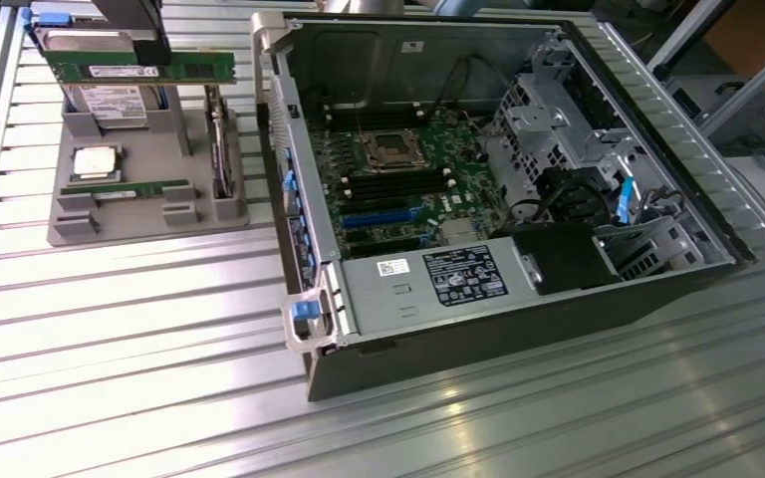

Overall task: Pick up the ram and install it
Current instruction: 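Pick up the ram and move it above insertion slot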

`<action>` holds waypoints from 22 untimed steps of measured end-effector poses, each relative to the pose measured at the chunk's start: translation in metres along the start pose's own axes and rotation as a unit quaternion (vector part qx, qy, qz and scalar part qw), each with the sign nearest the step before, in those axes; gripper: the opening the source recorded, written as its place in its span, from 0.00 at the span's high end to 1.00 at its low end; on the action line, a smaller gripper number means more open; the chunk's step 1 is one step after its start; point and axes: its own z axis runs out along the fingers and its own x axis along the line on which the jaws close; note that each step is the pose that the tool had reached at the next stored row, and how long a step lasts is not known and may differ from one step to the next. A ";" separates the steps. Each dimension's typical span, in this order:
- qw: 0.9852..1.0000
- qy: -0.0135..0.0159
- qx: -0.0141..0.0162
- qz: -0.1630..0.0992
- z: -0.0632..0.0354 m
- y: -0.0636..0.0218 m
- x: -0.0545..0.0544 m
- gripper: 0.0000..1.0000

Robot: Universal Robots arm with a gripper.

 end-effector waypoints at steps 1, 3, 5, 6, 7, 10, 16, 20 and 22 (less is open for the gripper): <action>1.000 0.000 0.000 0.000 0.0000 -0.0010 0.000 0.88; 1.000 0.000 0.000 0.000 0.0002 -0.0052 0.000 0.88; 1.000 0.000 0.000 0.000 0.0002 -0.0089 0.000 0.88; 1.000 0.000 0.000 0.000 0.0003 -0.0106 0.000 0.88; 1.000 0.000 0.000 0.000 0.0003 -0.0117 0.000 0.88; 1.000 0.000 0.000 0.000 0.0005 -0.0179 -0.001 0.88; 1.000 0.000 0.000 0.000 0.0007 -0.0277 -0.001 0.88; 1.000 0.000 0.000 0.000 0.0010 -0.0356 -0.001 0.88; 1.000 0.000 0.000 0.000 0.0010 -0.0376 -0.001 0.88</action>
